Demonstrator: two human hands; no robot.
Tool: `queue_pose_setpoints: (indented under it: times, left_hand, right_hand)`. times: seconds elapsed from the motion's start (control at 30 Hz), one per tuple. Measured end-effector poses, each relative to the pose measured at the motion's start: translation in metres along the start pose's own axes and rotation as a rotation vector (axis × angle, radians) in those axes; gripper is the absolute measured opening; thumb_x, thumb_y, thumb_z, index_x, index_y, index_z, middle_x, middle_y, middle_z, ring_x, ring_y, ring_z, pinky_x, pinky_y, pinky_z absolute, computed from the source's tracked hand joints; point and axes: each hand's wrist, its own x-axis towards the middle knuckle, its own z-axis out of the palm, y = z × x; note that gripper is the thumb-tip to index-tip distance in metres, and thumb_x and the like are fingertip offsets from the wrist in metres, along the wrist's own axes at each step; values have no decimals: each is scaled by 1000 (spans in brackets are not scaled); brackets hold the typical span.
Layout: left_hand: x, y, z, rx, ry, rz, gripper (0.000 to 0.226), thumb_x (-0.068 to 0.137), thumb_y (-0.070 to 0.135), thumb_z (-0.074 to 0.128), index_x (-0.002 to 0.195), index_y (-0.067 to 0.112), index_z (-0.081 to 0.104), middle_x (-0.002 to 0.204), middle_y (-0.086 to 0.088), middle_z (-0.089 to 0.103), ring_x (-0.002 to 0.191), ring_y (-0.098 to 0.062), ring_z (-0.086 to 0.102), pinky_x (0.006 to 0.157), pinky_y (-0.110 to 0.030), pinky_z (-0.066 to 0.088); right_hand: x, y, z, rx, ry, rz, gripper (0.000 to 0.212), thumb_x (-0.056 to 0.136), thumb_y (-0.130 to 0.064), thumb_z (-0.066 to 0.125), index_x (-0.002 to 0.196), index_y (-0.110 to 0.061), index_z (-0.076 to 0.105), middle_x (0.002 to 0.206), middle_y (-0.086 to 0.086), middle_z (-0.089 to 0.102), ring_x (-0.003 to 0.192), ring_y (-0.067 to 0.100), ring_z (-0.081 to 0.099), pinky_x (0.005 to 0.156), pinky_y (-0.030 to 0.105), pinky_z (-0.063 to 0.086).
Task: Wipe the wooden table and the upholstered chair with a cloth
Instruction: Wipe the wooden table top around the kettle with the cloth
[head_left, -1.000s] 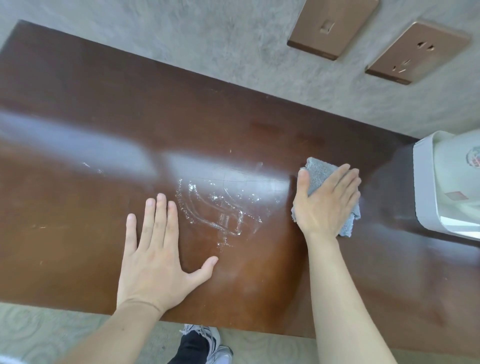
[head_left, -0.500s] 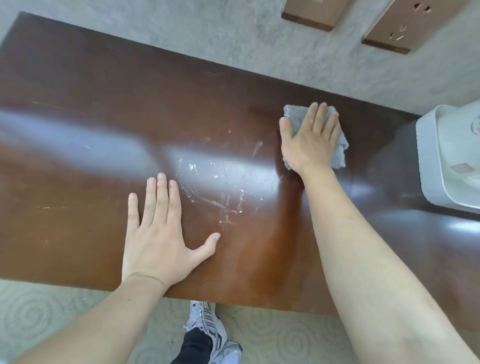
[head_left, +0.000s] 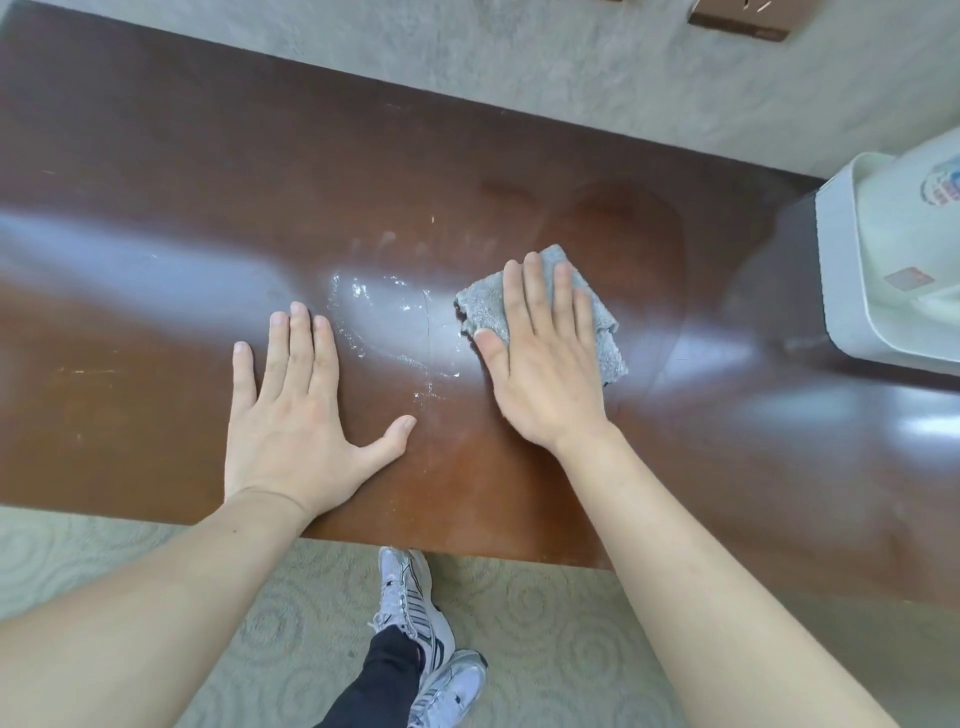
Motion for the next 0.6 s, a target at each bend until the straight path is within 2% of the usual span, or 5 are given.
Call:
queue_pose_setpoints:
  times: [0.23, 0.33, 0.43, 0.53, 0.6]
  left_hand:
    - [2, 1, -3, 13, -15, -5, 118, 80, 85, 27, 158, -3, 23, 167, -18, 15, 156, -30, 10, 123, -57, 13]
    - [3, 0, -4, -5, -23, -1, 116, 80, 83, 31, 157, -4, 25, 166, -19, 18, 155, -31, 14, 122, -59, 15]
    - [3, -2, -2, -13, -24, 6, 116, 79, 82, 33, 156, -6, 27, 166, -20, 19, 154, -33, 16, 121, -60, 15]
    - [3, -3, 2, -27, -6, 18, 116, 78, 80, 37, 155, -7, 28, 165, -21, 20, 154, -35, 17, 121, -61, 15]
    - [3, -3, 4, -29, 4, 24, 116, 78, 80, 38, 155, -7, 29, 165, -21, 20, 154, -35, 18, 121, -61, 15]
  right_hand:
    - [-43, -6, 8, 65, -26, -107, 61, 104, -48, 13, 159, -26, 0, 167, -4, -9, 151, 19, -21, 123, 40, -8]
    - [-18, 3, 4, 74, 18, -13, 67, 103, -51, 13, 159, -19, -2, 166, 0, -10, 152, 20, -18, 124, 38, -9]
    - [32, 20, -5, 52, 61, 148, 69, 104, -48, 20, 158, -12, -3, 165, 13, -12, 152, 29, -14, 123, 41, -9]
    - [91, 38, -19, 32, 50, 242, 64, 105, -46, 20, 159, -18, 2, 163, 23, -14, 150, 38, -14, 122, 47, -9]
    - [124, 45, -26, 44, 47, 276, 61, 106, -46, 19, 159, -21, 3, 163, 22, -13, 151, 38, -14, 122, 47, -9]
